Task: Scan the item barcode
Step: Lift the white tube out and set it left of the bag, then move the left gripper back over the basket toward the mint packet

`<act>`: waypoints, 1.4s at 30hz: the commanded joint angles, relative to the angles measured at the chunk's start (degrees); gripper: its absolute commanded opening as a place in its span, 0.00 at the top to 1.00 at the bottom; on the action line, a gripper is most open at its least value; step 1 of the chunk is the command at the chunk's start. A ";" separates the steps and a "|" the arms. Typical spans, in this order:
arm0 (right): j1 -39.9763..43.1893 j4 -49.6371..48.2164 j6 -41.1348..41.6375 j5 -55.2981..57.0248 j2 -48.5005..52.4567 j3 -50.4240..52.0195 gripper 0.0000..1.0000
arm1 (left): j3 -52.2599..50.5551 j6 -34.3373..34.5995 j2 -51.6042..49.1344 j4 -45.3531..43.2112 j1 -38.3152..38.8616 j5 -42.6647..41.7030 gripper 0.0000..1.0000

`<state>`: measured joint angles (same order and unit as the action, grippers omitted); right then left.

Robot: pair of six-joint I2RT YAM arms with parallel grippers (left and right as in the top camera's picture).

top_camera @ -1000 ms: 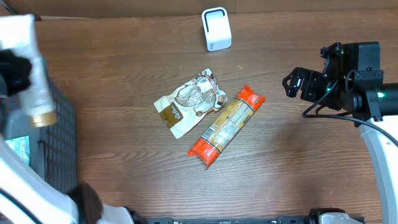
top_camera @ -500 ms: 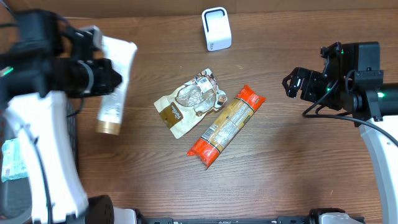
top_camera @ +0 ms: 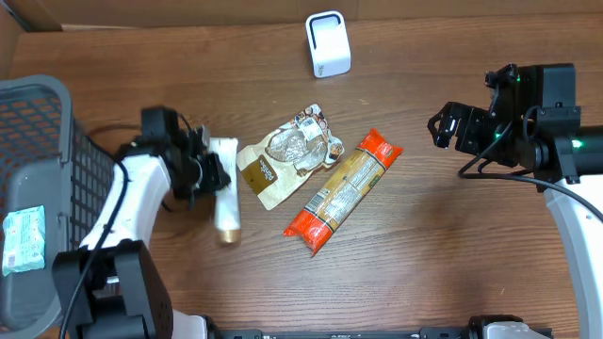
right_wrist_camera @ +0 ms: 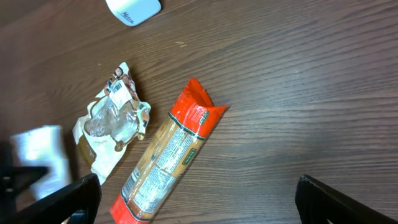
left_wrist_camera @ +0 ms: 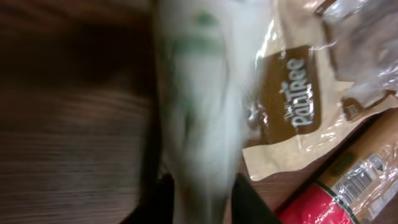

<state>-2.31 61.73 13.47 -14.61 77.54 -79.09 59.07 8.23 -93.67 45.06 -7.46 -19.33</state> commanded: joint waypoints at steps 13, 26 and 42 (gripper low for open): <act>-0.26 -0.09 -0.22 -0.04 -0.15 -1.64 0.00 | 15.58 0.52 3.56 9.33 0.33 0.76 0.00; -0.26 -0.09 -0.24 -0.04 -0.15 -1.64 0.00 | 66.53 -6.82 5.20 38.27 -3.21 30.27 0.00; -0.26 -0.09 -0.24 -0.04 -0.15 -1.64 0.00 | 32.37 15.19 6.03 25.62 -29.27 51.30 0.00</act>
<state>-2.31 61.71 13.45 -14.63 77.54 -79.09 100.33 20.32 -87.59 76.51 -35.44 29.19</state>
